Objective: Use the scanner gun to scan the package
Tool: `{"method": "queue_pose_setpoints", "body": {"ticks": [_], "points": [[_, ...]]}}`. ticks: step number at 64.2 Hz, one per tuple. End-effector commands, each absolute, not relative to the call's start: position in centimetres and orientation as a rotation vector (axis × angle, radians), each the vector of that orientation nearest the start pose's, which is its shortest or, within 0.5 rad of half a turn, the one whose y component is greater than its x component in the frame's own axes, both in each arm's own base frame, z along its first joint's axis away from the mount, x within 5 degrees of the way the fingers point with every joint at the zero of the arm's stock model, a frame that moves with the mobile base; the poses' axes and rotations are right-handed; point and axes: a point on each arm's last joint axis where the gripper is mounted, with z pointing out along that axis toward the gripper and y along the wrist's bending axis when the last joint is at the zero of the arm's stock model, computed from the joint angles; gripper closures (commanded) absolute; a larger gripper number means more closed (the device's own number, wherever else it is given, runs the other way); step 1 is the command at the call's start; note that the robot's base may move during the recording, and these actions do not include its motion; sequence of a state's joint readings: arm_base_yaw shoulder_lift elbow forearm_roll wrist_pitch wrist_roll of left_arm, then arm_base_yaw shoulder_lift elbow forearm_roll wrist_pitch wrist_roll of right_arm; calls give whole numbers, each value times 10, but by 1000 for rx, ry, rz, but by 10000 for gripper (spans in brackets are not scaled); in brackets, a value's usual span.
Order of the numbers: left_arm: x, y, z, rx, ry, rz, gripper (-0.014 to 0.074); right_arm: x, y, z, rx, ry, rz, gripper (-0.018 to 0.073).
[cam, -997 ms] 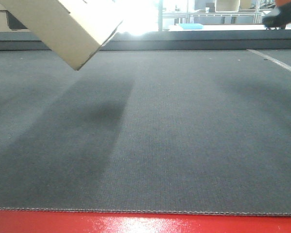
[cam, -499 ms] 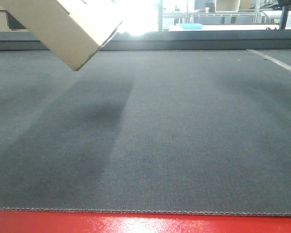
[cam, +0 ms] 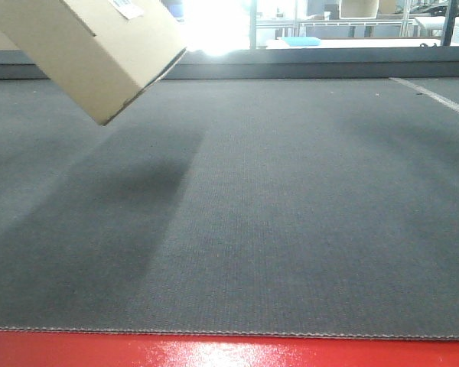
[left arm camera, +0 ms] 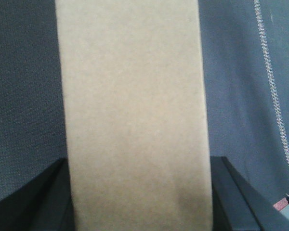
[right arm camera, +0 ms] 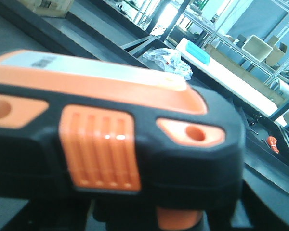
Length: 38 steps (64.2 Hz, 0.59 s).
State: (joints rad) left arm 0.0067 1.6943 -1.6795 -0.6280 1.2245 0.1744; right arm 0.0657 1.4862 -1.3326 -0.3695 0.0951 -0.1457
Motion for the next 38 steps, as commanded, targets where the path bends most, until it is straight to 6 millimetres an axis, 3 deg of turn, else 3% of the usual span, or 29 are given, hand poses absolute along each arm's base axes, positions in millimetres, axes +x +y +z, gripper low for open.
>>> {"method": "queue_pose_setpoints", "body": {"ticks": [1, 38], "points": [[354, -50, 380, 110, 2535, -809, 707, 354, 21, 411, -485, 1597, -377, 712], [354, -50, 382, 112, 2527, -812, 707, 348, 21, 418, -466, 1583, -366, 712]]}}
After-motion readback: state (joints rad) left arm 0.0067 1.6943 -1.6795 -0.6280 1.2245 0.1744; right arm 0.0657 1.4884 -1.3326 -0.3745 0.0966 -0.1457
